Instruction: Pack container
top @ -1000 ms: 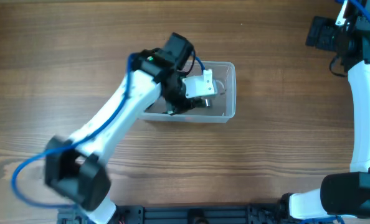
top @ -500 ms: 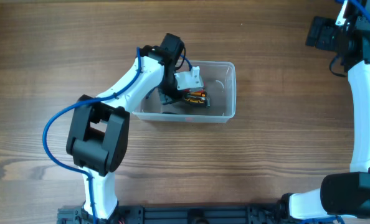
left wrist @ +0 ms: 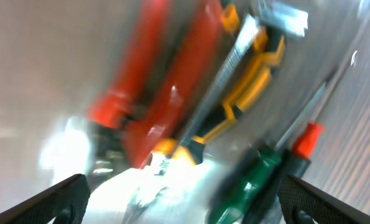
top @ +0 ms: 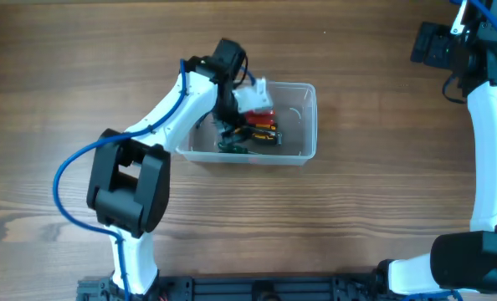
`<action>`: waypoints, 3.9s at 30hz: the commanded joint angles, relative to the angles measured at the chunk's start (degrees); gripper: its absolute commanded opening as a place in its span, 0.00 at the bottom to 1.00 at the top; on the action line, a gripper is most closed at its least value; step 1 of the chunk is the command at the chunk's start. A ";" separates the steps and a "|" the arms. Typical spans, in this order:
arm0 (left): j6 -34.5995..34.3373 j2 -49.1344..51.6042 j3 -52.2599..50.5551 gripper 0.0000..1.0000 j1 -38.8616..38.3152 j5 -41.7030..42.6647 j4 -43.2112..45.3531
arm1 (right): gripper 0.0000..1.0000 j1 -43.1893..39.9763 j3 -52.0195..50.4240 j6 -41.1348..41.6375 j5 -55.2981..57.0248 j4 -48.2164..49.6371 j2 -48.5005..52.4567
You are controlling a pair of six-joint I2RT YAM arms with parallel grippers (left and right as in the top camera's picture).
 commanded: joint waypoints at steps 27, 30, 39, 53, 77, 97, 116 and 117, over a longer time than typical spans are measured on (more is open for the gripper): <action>-56.48 -25.00 20.65 1.00 14.47 -16.20 3.13 | 1.00 0.07 -0.13 1.11 -0.24 0.17 0.39; -56.46 -25.00 20.65 1.00 14.47 -16.20 3.15 | 1.00 0.07 -0.13 1.14 -0.24 0.17 0.39; -57.05 -30.10 20.61 1.00 15.67 -16.44 4.96 | 1.00 0.07 -0.13 1.09 -0.24 0.17 0.39; -57.16 -74.53 -13.53 1.00 27.23 -16.37 14.67 | 1.00 0.07 -0.13 1.11 -0.24 0.17 0.39; -72.30 -111.14 -83.84 1.00 25.92 -8.72 50.47 | 1.00 0.07 -0.13 1.09 -0.24 0.20 0.39; -73.44 -116.21 -92.67 1.00 25.70 -8.20 52.85 | 1.00 0.07 -0.13 1.07 -0.24 0.17 0.39; -62.62 -116.74 -92.67 1.00 25.70 -8.39 49.37 | 1.00 0.07 -0.13 1.07 -0.24 0.20 0.39; -62.60 -116.74 -92.67 1.00 25.70 -8.39 49.37 | 1.00 0.07 -0.13 1.07 -0.24 0.17 0.39</action>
